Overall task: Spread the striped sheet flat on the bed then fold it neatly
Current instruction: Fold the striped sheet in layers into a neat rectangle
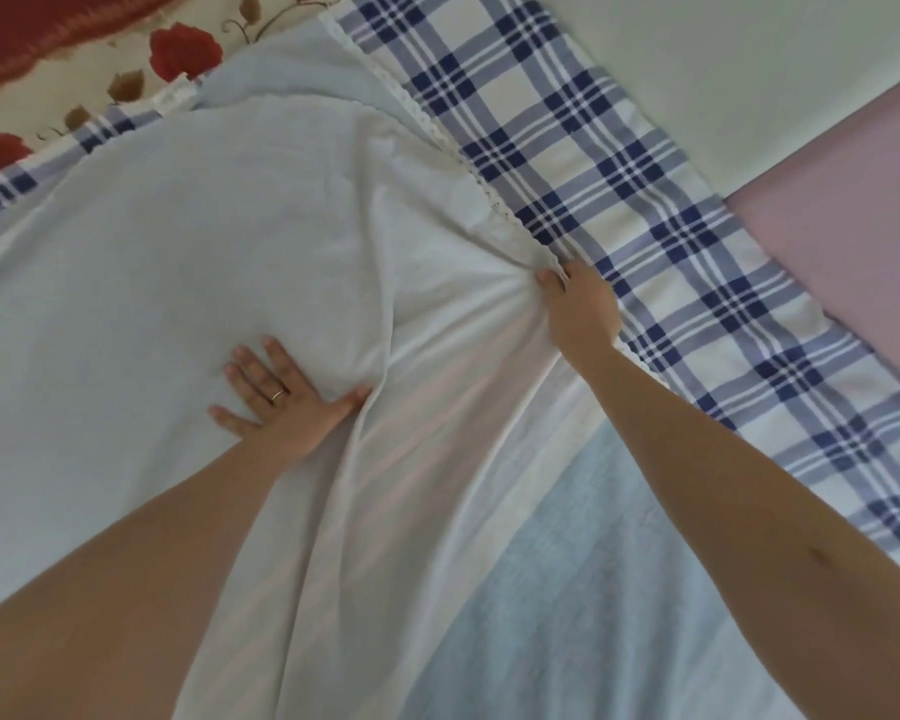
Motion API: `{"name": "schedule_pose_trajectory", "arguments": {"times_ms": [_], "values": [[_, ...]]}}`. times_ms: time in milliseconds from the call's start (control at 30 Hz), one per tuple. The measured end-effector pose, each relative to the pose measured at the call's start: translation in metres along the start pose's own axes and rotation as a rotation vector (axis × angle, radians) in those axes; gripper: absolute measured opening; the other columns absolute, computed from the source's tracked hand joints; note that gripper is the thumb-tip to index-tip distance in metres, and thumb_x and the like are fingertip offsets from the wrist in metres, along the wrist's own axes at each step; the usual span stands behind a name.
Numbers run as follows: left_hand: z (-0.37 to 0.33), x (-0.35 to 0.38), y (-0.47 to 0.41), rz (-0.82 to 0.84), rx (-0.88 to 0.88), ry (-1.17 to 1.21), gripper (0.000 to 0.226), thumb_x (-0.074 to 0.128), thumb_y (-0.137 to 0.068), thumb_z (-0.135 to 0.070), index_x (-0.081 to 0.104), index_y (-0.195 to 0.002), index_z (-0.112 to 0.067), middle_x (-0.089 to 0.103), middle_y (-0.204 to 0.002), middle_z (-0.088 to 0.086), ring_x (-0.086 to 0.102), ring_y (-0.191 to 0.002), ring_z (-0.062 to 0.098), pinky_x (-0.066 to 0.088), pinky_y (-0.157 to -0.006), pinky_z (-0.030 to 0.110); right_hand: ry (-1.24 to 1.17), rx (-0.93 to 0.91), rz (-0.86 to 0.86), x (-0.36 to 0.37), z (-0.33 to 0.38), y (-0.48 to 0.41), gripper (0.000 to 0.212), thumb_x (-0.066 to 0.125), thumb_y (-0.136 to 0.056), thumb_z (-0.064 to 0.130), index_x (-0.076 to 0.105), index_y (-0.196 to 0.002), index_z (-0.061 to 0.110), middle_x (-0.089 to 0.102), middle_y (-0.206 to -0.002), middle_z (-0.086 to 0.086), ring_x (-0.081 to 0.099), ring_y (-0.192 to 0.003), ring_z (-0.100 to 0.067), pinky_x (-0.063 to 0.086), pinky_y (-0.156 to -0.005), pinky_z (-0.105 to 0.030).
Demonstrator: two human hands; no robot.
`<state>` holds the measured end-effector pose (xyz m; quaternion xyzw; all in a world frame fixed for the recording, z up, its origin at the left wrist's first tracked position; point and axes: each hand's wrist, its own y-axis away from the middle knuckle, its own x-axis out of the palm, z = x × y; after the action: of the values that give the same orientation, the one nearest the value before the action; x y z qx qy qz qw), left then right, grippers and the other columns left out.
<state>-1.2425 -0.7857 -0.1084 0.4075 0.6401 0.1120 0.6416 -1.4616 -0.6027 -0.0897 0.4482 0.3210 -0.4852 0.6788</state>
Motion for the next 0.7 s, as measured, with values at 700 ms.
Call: {"name": "schedule_pose_trajectory", "arguments": {"times_ms": [700], "values": [[-0.004,-0.006,0.005,0.054,-0.017,-0.026,0.125,0.046,-0.068,-0.083,-0.031,-0.143,-0.02,-0.037,-0.15,0.009,-0.033,-0.139,0.026,-0.016,-0.106,0.061,-0.087,-0.289,0.111,-0.044,-0.06,0.038,0.011,0.047,-0.099,0.027,0.047,-0.09,0.02,0.041,-0.057,0.005,0.038,-0.05,-0.01,0.029,-0.047,-0.025]]}}
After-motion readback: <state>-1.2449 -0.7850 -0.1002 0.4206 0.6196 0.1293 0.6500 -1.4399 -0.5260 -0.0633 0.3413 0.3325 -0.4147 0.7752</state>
